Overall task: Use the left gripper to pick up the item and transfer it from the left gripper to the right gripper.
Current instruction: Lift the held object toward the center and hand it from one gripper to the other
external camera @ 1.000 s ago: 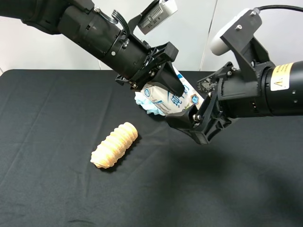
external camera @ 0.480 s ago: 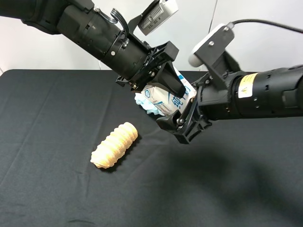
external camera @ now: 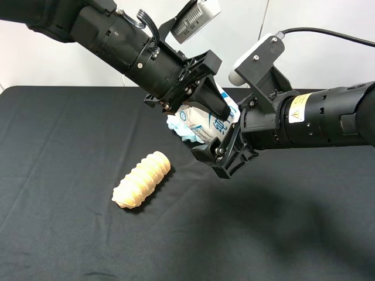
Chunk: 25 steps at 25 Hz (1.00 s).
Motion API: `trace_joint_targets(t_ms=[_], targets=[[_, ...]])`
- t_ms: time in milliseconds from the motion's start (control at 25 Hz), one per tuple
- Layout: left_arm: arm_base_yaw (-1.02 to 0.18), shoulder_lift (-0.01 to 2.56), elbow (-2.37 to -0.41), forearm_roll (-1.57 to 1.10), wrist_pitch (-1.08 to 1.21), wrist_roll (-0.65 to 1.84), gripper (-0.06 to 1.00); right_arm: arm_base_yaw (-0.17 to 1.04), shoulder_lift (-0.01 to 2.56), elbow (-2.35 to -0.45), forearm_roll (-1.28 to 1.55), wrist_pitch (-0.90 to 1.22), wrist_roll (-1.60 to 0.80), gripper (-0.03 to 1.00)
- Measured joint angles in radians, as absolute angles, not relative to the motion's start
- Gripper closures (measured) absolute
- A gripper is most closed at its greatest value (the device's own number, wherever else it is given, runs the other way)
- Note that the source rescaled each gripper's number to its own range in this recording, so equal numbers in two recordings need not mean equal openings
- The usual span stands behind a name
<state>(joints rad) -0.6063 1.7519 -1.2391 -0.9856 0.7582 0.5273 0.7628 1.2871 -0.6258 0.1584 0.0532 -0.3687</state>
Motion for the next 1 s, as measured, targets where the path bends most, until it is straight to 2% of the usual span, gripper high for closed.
trace_joint_targets(t_ms=[40, 80, 120, 160, 800, 880, 960, 1000], targets=[[-0.606, 1.752, -1.239, -0.986, 0.758, 0.527, 0.94, 0.763, 1.287, -0.626, 0.158, 0.053, -0.369, 0.27], [-0.606, 1.752, -1.239, -0.986, 0.758, 0.527, 0.94, 0.763, 1.287, -0.626, 0.158, 0.052, -0.369, 0.53], [-0.606, 1.752, -1.238, -0.983, 0.765, 0.527, 0.94, 0.763, 1.287, -0.626, 0.158, 0.052, -0.369, 0.53], [-0.606, 1.752, -1.238, -0.982, 0.767, 0.527, 0.94, 0.763, 1.287, -0.626, 0.154, 0.052, -0.371, 0.88], [-0.606, 1.752, -1.239, -0.971, 0.767, 0.526, 0.94, 0.763, 1.287, -0.626, 0.151, 0.052, -0.375, 0.89], [-0.606, 1.752, -1.239, -0.965, 0.767, 0.526, 0.70, 0.763, 1.287, -0.626, 0.151, 0.057, -0.374, 0.90], [-0.606, 1.752, -1.239, -0.964, 0.768, 0.519, 0.29, 0.763, 1.288, -0.625, 0.151, 0.064, -0.373, 0.93], [-0.606, 1.752, -1.239, -0.956, 0.767, 0.518, 0.16, 0.763, 1.289, -0.624, 0.151, 0.067, -0.373, 0.93]])
